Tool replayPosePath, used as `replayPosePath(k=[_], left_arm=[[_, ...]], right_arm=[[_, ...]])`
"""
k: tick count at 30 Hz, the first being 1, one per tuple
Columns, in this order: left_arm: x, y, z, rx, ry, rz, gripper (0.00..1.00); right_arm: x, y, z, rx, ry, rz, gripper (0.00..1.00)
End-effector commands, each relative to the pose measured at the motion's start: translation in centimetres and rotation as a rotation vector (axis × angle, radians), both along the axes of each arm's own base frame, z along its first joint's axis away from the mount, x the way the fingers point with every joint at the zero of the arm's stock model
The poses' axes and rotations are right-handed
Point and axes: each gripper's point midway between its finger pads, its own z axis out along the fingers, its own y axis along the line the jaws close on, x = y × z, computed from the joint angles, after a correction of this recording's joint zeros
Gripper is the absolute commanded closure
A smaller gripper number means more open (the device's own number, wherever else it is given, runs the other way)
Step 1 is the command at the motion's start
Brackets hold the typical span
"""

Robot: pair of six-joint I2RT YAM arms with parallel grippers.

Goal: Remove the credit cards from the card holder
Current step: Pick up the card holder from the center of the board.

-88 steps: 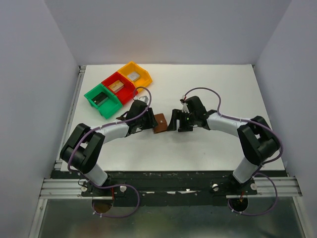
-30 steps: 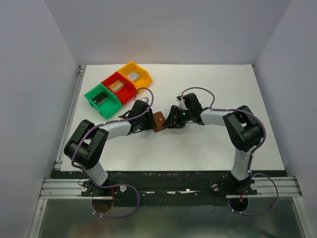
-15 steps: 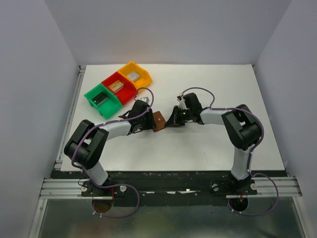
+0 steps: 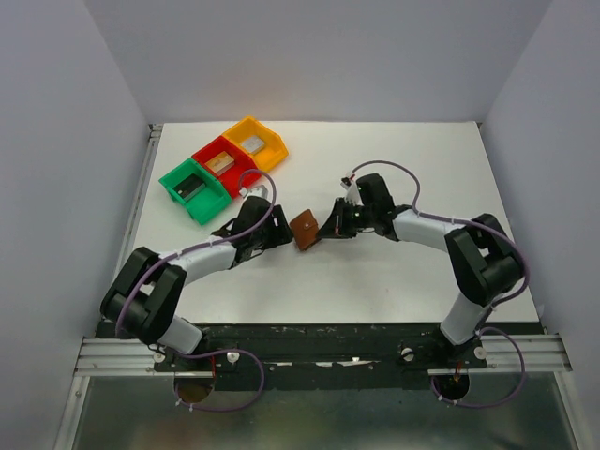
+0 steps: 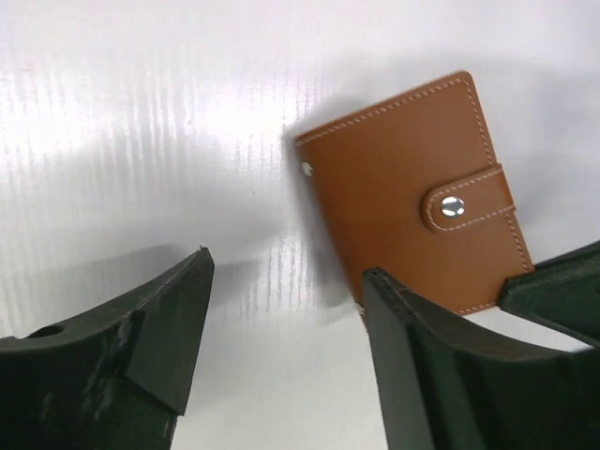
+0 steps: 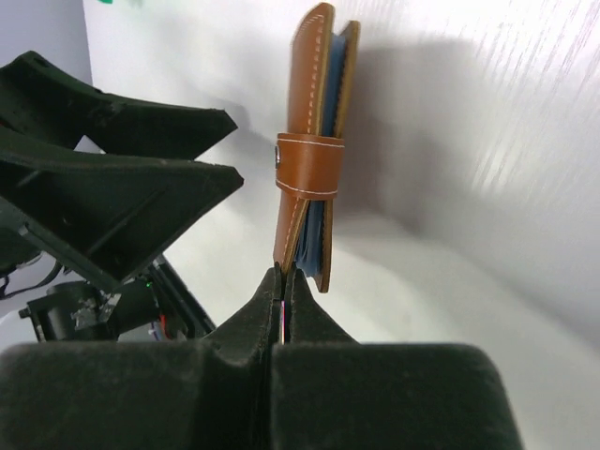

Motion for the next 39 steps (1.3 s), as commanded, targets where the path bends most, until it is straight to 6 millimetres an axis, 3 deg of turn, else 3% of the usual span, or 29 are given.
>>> replayPosePath(k=[1, 3, 4, 11, 17, 28, 39], left_arm=[[0.4, 1.3, 2.6, -0.092, -0.102, 0.122, 0.2], [0.4, 1.4, 3.7, -0.133, -0.137, 0.134, 0.04], [0.4, 1.5, 4.4, -0.153, -0.155, 0.143, 0.01], [-0.7, 0.4, 10.3, -0.4, -0.313, 0.038, 0.01], [-2.7, -1.4, 13.5, -0.62, -0.395, -0.128, 0.01], [-4.7, -3.2, 15.4, -0.768, -0.472, -0.296, 0.02], [-4.9, -3.7, 15.1, -0.823, -0.451, -0.321, 0.08]], right_arm=[[-1.7, -0.9, 2.4, 0.001, -0.04, 0.036, 1.0], [-2.1, -0.9, 3.7, 0.022, -0.067, 0.051, 1.0], [-2.7, -1.2, 4.1, 0.021, -0.054, 0.06, 1.0], [-4.3, -1.4, 8.4, 0.075, -0.13, 0.121, 1.0], [-5.4, -1.0, 11.1, 0.157, -0.179, 0.165, 1.0], [-6.2, 0.3, 13.3, 0.322, -0.2, 0.22, 1.0], [-6.6, 0.2, 14.1, 0.361, -0.232, 0.23, 1.0]])
